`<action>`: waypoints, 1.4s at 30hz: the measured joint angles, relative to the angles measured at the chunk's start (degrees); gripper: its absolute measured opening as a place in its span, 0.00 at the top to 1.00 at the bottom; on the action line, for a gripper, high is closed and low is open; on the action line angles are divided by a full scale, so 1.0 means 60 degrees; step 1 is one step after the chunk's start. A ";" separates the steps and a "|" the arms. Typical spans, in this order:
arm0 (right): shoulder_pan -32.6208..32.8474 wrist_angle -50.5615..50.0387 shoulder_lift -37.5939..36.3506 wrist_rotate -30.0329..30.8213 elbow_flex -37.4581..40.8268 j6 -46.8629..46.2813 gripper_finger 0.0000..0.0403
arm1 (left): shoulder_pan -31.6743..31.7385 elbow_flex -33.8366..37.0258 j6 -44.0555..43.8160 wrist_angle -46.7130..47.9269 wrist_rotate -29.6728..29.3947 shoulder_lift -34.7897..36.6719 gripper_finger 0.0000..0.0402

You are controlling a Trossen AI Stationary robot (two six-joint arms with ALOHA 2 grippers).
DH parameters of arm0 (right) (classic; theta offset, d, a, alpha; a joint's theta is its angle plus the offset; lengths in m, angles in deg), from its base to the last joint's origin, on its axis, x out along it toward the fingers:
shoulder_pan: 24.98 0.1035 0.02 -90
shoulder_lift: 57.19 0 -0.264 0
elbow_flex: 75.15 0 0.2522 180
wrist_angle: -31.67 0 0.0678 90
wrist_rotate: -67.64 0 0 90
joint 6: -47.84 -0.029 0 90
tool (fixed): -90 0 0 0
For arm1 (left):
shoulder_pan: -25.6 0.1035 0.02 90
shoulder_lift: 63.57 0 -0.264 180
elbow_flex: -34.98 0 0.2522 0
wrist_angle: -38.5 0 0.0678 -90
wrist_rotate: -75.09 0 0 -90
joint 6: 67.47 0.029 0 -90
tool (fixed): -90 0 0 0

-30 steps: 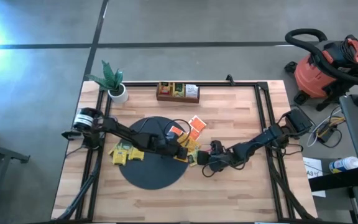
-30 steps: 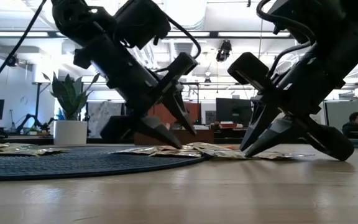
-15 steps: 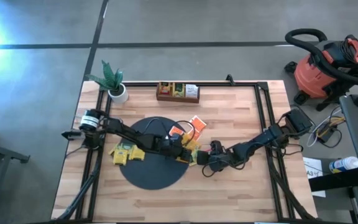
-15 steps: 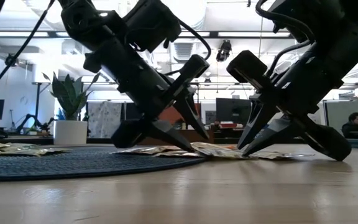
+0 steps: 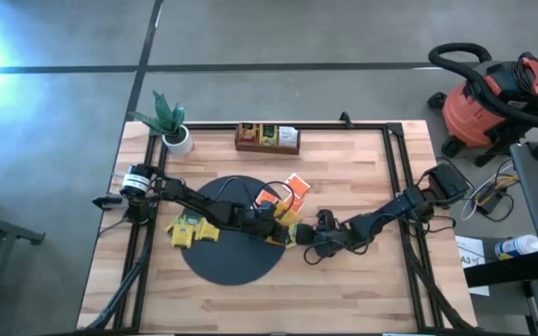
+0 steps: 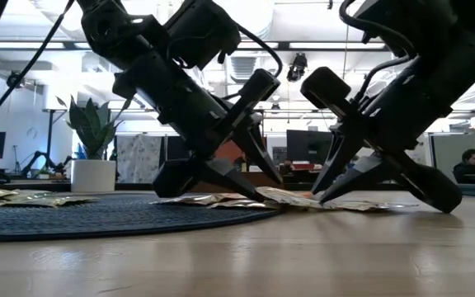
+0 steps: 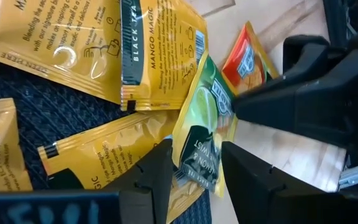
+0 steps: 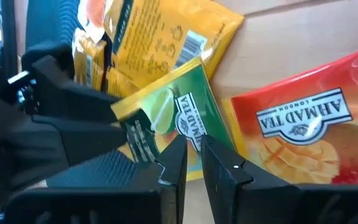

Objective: Pick & Place Tea
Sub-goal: Put the yellow tea bag into the middle section of the wooden organizer

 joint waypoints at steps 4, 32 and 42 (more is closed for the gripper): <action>-0.0004 0.0007 0.0004 0.0016 -0.0004 0.0004 0.88 | -0.0007 0.0000 0.0071 0.0004 0.0056 0.0000 0.73; -0.0029 0.0452 -0.1604 -0.0154 -0.0108 0.6204 0.88 | 0.0069 -0.3085 0.6601 0.6415 -0.0577 0.0843 1.00; -0.0684 -0.0468 -0.3025 -0.0927 -0.0941 1.0603 0.76 | -0.0033 -0.3803 0.9633 0.7220 -0.0206 0.1757 1.00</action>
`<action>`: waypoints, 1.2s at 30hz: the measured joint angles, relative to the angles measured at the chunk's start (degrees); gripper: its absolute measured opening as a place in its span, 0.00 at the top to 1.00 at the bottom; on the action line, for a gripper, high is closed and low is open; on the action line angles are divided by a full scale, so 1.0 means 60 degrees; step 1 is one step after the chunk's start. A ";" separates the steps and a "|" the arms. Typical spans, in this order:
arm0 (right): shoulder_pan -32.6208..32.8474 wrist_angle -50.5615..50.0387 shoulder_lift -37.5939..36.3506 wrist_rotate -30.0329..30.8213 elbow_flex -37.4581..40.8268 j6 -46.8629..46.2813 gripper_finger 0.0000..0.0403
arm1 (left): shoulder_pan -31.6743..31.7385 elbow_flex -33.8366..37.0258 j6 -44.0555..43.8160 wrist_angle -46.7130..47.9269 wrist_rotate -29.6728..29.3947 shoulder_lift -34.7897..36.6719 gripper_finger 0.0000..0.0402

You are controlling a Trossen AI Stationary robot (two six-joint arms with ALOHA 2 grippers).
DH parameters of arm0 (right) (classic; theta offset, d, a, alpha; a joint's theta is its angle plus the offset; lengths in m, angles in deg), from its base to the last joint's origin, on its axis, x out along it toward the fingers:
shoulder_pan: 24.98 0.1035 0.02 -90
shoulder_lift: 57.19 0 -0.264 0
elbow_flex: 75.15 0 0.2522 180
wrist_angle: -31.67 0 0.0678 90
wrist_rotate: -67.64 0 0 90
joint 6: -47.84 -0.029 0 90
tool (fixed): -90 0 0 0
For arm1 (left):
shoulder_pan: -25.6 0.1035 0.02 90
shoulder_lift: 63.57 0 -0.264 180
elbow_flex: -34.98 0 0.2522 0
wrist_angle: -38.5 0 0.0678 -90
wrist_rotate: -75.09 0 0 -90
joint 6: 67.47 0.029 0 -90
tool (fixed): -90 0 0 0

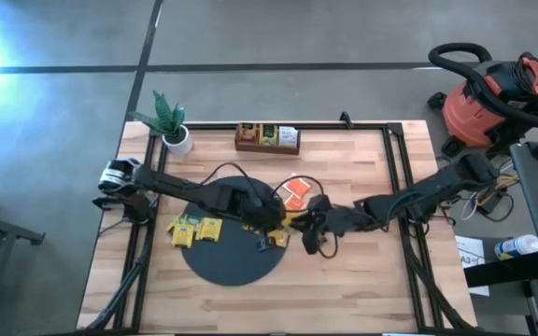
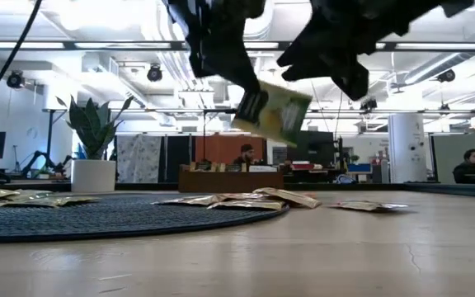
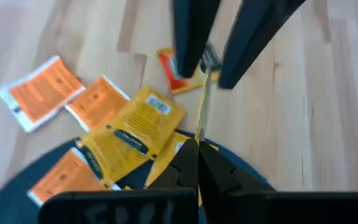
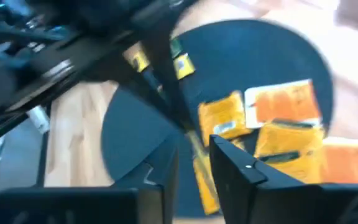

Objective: Pick & Place Tea
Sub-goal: Put the yellow tea bag into the middle section of the wooden organizer

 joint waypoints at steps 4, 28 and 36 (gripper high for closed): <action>-0.0402 -0.0821 0.0019 -0.0917 -0.0528 0.0591 0.67 | 0.0007 -0.0271 0.0441 0.0089 -0.0076 0.0181 1.00; -0.0631 -0.5034 0.2030 -0.1602 -0.4083 0.2528 0.88 | 0.0018 -0.1009 0.0610 0.1290 -0.0435 0.0177 1.00; -0.0645 -0.5254 0.2026 -0.1544 -0.3987 0.2292 0.97 | 0.0022 -0.0974 -0.0370 0.1430 -0.0652 0.0204 0.98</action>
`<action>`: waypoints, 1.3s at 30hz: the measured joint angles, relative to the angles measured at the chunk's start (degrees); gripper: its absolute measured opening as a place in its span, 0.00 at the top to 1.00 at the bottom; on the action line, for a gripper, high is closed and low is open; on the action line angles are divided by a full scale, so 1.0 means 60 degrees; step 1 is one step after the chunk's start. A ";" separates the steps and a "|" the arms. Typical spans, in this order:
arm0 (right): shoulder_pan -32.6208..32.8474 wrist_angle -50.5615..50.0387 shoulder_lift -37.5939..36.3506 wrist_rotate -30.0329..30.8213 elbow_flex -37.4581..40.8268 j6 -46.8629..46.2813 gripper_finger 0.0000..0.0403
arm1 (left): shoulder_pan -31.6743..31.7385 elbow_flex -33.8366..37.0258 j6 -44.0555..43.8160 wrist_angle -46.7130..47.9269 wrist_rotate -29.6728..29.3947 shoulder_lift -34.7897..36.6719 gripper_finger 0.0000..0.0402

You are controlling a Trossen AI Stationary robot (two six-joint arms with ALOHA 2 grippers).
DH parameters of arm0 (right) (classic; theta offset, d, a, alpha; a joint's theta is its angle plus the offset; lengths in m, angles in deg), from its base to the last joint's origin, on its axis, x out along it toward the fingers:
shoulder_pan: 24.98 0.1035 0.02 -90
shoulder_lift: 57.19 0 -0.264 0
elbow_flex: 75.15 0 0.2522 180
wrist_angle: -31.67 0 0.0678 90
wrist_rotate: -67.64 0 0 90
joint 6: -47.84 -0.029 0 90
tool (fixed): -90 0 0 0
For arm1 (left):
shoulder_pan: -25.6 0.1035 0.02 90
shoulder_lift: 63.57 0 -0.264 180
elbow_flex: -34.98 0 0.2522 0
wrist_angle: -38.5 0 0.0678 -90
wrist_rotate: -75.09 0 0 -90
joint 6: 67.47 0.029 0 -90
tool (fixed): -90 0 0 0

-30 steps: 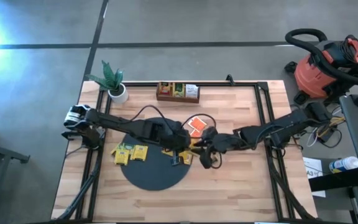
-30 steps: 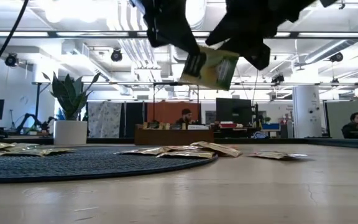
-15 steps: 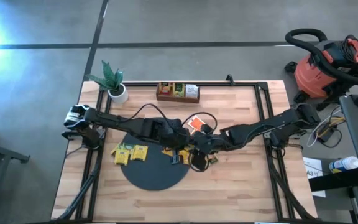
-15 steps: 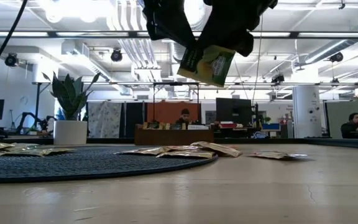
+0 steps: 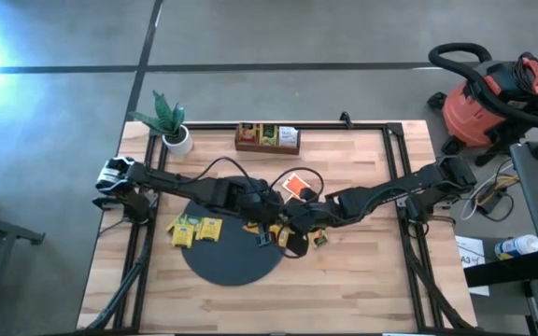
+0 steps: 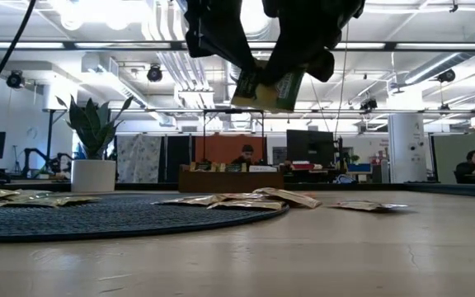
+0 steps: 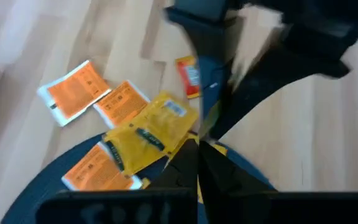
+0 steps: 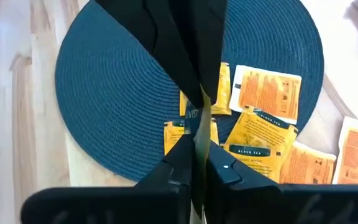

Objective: Pick & Place Tea
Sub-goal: Put the yellow tea bag into the middle section of the wooden organizer

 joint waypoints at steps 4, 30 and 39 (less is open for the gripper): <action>0.0007 -0.0056 -0.0003 -0.0045 0.0017 -0.0033 0.97 | -0.0091 0.0016 -0.0122 0.0087 -0.0690 0.0238 0.91; -0.0168 0.8650 -0.1810 0.1497 0.4211 -0.2850 0.97 | -0.0277 0.6598 -0.4219 -0.6740 -0.2153 0.5403 0.76; -0.0433 1.0136 -0.1807 0.1663 0.4209 -0.2624 0.97 | -0.0277 0.7681 -0.5715 -0.8266 -0.1879 0.5417 0.76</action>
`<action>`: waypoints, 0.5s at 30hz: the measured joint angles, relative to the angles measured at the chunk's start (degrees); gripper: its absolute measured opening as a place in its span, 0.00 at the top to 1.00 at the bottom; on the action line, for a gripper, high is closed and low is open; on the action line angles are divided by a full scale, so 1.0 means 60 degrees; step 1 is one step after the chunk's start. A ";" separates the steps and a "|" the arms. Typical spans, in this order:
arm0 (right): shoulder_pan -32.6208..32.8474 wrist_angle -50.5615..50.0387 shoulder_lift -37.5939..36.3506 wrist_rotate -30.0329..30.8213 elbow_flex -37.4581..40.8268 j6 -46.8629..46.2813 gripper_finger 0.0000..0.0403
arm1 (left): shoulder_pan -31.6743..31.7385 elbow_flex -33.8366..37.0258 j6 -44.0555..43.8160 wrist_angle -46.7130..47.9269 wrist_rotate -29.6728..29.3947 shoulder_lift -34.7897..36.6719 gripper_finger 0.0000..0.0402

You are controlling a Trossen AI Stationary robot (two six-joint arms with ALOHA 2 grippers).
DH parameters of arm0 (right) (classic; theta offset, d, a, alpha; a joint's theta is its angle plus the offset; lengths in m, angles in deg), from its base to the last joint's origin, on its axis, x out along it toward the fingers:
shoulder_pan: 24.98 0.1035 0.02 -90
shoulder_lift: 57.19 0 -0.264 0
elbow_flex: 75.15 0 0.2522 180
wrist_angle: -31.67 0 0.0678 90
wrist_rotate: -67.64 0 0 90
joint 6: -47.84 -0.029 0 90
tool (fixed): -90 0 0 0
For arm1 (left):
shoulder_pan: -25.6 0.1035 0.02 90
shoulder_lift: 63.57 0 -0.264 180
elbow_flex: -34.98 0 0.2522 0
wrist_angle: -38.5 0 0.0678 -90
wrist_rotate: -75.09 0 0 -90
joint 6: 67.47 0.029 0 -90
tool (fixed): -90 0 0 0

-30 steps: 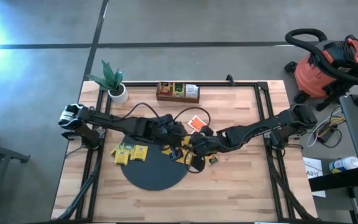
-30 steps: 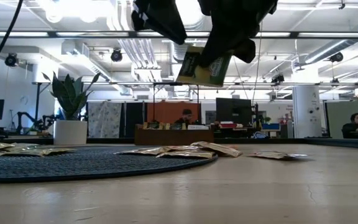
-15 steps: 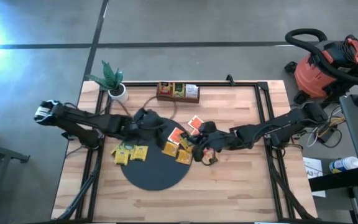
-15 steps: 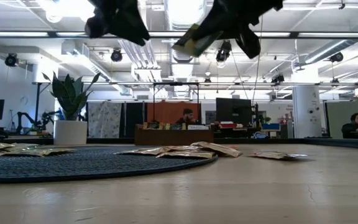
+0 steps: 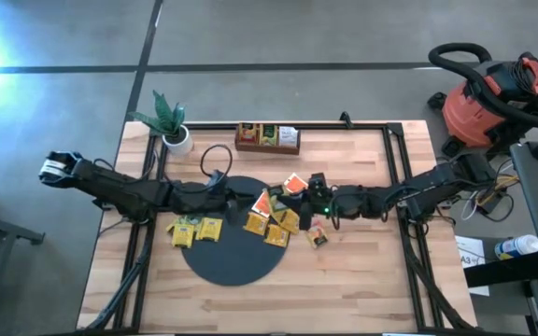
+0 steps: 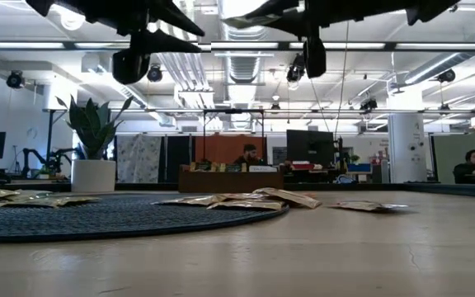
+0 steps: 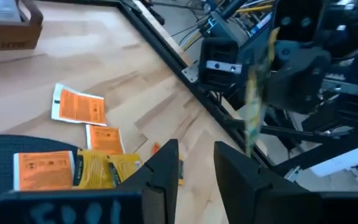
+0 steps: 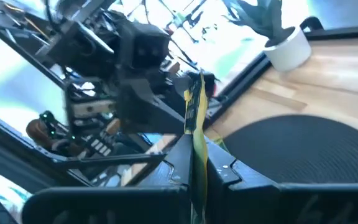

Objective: Pick & Place Tea
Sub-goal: Put the yellow tea bag into the middle section of the wooden organizer

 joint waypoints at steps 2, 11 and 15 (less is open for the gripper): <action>0.0011 0.0000 0.0000 -0.0009 -0.0122 0.0166 0.97 | 0.0000 -0.0029 0.0047 -0.0339 0.0006 -0.0067 0.76; 0.0007 -0.0046 0.0004 -0.0011 -0.0352 0.0359 0.97 | 0.0004 -0.0102 0.0358 -0.1971 0.0049 -0.0548 0.76; 0.0007 -0.0057 0.0007 -0.0011 -0.0381 0.0359 0.97 | 0.0004 -0.0102 0.0311 -0.2434 0.0161 -0.0873 0.76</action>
